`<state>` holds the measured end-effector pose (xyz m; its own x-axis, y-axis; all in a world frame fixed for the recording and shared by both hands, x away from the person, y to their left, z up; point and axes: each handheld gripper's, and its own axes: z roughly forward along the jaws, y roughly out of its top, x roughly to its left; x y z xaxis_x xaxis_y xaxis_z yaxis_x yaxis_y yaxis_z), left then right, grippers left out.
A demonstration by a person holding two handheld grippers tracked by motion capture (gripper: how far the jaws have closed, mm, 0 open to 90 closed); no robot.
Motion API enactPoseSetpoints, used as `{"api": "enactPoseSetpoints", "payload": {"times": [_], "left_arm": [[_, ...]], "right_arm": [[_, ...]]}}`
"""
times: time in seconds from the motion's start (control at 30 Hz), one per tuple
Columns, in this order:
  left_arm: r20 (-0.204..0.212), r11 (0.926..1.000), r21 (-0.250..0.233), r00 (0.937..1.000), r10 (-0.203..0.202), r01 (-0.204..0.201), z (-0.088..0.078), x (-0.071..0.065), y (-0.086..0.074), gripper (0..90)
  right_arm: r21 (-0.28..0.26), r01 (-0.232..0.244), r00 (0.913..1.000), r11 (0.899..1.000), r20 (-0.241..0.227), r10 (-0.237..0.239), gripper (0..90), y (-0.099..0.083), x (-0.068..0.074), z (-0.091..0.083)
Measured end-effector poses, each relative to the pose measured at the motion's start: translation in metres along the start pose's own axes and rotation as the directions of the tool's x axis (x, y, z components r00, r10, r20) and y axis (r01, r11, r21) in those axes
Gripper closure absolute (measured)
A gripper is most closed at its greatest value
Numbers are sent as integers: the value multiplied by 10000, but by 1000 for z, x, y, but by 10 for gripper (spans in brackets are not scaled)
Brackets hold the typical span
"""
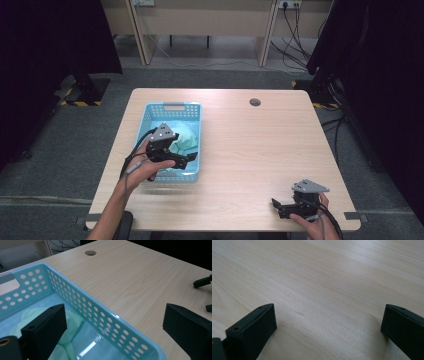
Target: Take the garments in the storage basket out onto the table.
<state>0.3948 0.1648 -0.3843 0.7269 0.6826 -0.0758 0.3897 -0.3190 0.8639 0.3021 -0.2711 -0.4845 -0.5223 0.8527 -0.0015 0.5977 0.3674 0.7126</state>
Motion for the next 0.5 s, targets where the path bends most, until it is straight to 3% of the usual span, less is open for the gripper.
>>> {"api": "enactPoseSetpoints", "payload": {"times": [0.5], "left_arm": [[-107,9990,169,9991,-401,403,8,18,0,46]], "right_arm": [[1,-5,10000,10000,-2,5,2,0,0,0]]}}
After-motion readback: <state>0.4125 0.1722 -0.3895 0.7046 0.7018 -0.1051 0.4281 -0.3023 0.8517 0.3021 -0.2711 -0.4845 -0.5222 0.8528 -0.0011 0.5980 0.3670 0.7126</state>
